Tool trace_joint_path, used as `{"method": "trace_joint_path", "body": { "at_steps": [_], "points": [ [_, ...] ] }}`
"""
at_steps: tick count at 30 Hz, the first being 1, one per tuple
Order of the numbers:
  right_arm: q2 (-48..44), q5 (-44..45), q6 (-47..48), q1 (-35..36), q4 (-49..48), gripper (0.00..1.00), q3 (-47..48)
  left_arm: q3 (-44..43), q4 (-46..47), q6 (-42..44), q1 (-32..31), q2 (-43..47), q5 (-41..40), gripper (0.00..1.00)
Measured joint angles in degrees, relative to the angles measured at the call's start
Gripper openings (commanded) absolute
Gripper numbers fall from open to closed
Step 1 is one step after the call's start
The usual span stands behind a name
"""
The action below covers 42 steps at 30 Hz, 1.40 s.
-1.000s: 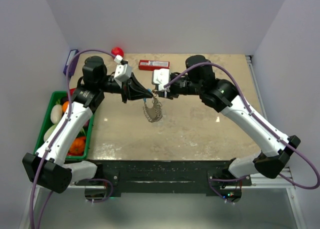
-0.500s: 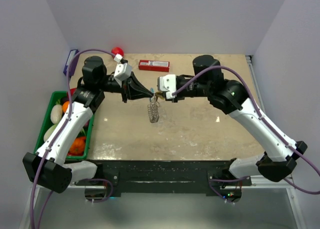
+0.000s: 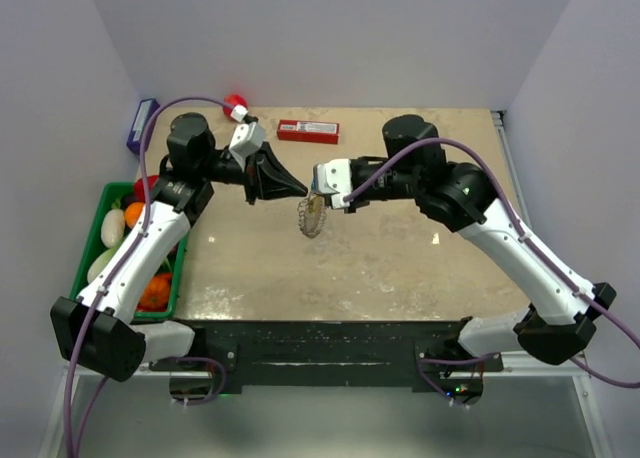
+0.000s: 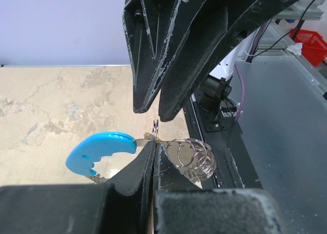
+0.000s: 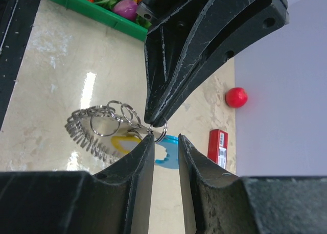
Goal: Remove the keys from the keyring
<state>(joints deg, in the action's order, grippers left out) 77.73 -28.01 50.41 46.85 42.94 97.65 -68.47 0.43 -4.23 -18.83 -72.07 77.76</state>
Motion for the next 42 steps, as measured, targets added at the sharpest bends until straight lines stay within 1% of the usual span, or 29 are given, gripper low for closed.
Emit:
{"method": "trace_joint_path", "body": {
  "at_steps": [5, 12, 21, 27, 29, 31, 37, 42],
  "points": [
    [-2.67, 0.7, -1.14, 0.02, -1.86, 0.22, -4.31, 0.0, 1.77, -1.36, 0.02, -0.02, 0.9, 0.0],
    [-7.28, 1.51, -5.66, -0.55, -6.82, 0.19, -12.39, 0.0, 2.23, -2.25, 0.11, 0.07, 1.57, 0.0],
    [-7.61, 0.42, -11.21, -1.66, -12.41, 0.13, -14.75, 0.26, 2.99, -2.49, 0.46, 0.44, 1.6, 0.0],
    [-6.78, -0.55, -13.27, -1.92, -14.95, 0.14, -14.75, 0.76, 3.3, -2.69, 0.48, 0.83, 1.75, 0.0],
    [-5.97, -1.31, -13.44, -1.92, -15.08, 0.16, -14.75, 0.76, 3.32, -2.69, 0.48, 0.83, 1.79, 0.0],
    [-5.25, -1.73, -13.51, -1.92, -15.06, 0.18, -14.75, 0.76, 3.34, -2.69, 0.5, 0.85, 1.97, 0.0],
    [-4.74, -2.97, -13.29, -1.99, -14.16, 0.19, -14.75, 0.76, 3.34, -2.69, 0.5, 0.85, 2.19, 0.0],
    [-4.76, -3.02, -12.46, -2.01, -13.22, 0.22, -14.75, 0.76, 3.37, -2.69, 0.55, 0.85, 2.16, 0.0]
  ]
}}
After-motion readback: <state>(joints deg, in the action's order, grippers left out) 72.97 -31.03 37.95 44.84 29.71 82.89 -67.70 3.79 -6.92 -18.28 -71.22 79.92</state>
